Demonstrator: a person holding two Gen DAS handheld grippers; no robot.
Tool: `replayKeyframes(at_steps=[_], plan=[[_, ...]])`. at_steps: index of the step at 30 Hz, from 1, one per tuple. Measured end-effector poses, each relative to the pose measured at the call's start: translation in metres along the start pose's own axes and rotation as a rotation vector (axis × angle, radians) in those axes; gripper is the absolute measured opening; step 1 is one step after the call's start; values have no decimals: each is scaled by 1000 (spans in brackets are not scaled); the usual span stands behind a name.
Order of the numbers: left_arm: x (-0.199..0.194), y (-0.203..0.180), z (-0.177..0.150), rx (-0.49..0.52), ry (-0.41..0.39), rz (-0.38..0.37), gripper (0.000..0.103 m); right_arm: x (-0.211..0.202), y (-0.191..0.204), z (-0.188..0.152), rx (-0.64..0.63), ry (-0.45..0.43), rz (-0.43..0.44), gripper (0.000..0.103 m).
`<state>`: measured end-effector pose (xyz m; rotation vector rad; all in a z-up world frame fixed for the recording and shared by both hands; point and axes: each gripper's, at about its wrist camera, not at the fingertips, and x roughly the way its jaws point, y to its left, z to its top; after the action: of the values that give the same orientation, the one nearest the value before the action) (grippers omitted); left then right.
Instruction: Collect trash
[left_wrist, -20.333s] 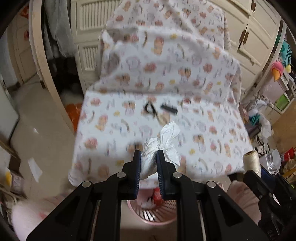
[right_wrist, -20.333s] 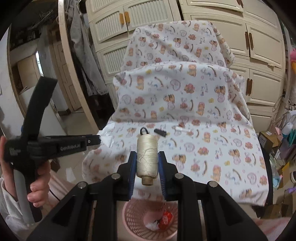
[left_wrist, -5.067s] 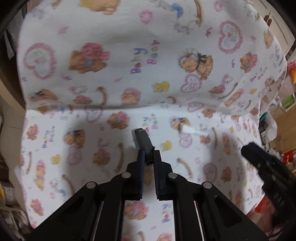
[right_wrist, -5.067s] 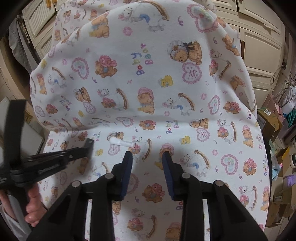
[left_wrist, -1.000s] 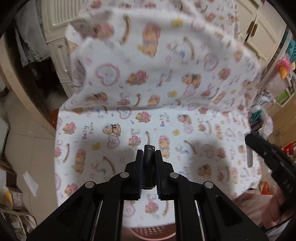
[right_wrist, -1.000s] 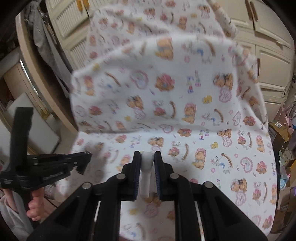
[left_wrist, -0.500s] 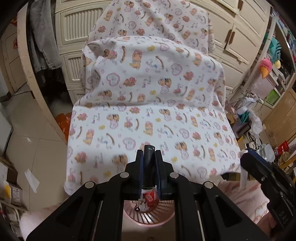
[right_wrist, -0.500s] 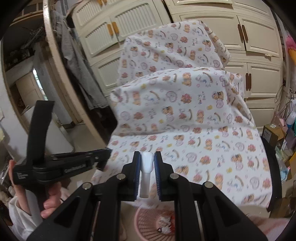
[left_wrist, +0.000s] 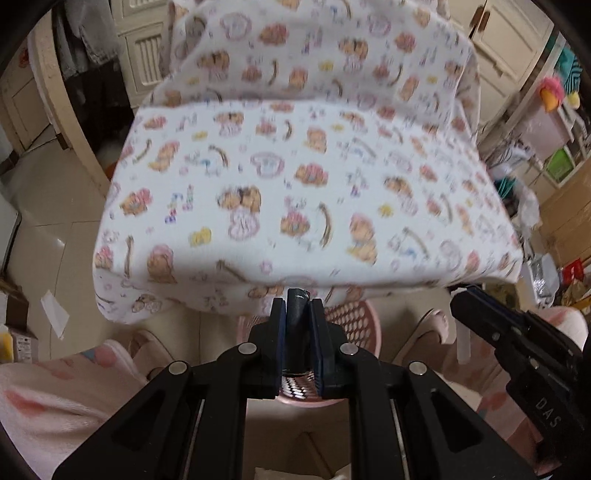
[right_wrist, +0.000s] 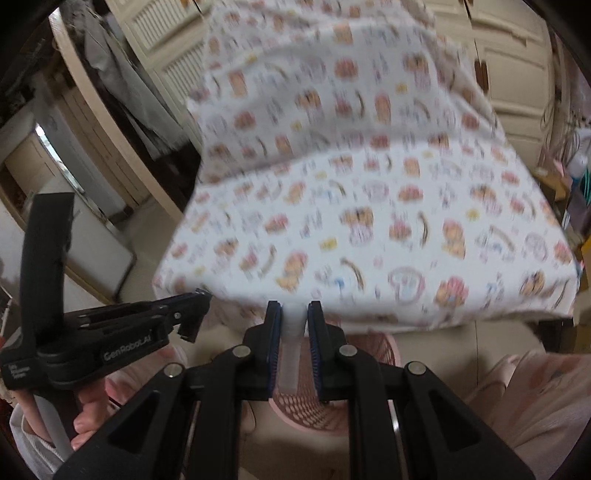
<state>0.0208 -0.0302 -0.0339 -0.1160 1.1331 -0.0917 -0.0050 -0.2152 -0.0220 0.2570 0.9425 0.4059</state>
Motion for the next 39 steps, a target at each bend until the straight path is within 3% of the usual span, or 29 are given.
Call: replayKeyframes(at_steps=[10,18,25,26,29,31,39], plan=[[41,0,-13,-10,144,-37,12,51,-25,-16,74,187,7,14],[82,-1,-29,14,286,-30,12,96,-48,-36,121,307,-65,14],[106,1,-39,20,354,-10,12,122,-66,-52,153,374,-111,14],[107,1,-41,21,357,-2,16,123,-66,-53,158,378,-111,14],[106,2,-44,11,359,13,45,123,-67,-54,164,380,-105,14],[102,3,-44,13,345,13,49,121,-66,-54,153,372,-109,15],[63,10,-32,-2,209,24,60,91,-54,-41,72,257,-161,41]])
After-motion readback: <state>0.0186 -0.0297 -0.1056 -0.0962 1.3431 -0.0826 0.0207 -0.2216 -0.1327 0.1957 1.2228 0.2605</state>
